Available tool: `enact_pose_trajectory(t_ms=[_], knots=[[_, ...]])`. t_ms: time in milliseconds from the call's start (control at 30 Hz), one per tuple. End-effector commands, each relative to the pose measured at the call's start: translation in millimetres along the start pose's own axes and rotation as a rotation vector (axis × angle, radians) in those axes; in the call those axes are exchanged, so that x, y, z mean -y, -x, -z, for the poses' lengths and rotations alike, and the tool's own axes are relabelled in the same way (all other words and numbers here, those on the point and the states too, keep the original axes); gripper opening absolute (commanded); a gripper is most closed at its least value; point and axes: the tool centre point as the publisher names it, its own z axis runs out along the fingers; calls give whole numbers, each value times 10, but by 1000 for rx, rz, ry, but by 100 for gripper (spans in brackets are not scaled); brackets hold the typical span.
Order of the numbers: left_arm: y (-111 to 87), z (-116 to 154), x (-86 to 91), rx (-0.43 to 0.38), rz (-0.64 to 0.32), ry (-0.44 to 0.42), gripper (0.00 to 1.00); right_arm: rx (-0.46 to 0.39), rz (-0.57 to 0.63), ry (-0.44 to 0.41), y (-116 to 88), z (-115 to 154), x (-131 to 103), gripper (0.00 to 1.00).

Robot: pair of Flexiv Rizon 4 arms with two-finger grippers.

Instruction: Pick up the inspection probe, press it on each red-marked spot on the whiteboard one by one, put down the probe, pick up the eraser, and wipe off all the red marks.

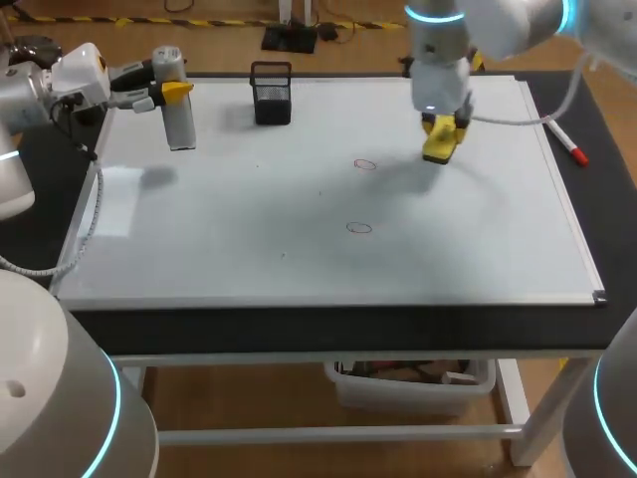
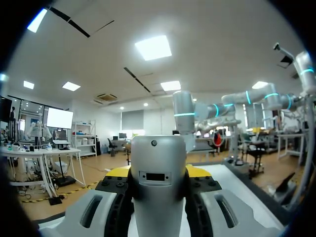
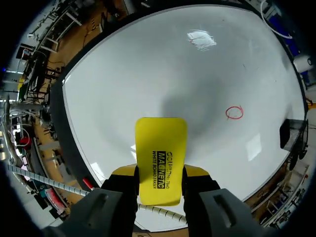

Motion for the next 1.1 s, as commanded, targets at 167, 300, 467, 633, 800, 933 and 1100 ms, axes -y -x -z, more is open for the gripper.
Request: enact_pose_trajectory(t_ms=[167, 300, 467, 633, 800, 933, 1100], knots=[[-12, -3, 10, 3, -3, 0, 0, 40, -67, 43, -439, -66, 334, 0], [-12, -3, 10, 3, -3, 0, 0, 33, -84, 44, -528, -91, 447, 0], [-12, -3, 10, 3, -3, 0, 0, 37, -91, 44, -555, -85, 490, 0], [-12, -3, 10, 3, -3, 0, 0, 37, -91, 44, -555, -85, 490, 0], [-12, -3, 10, 3, -3, 0, 0, 37, -91, 44, -555, -85, 490, 0], [-12, -3, 10, 3, -3, 0, 0, 37, -91, 44, -555, -85, 490, 0], [-112, -169, 4, -39, -9, -6, 0, 37, -91, 44, -555, -85, 490, 0]])
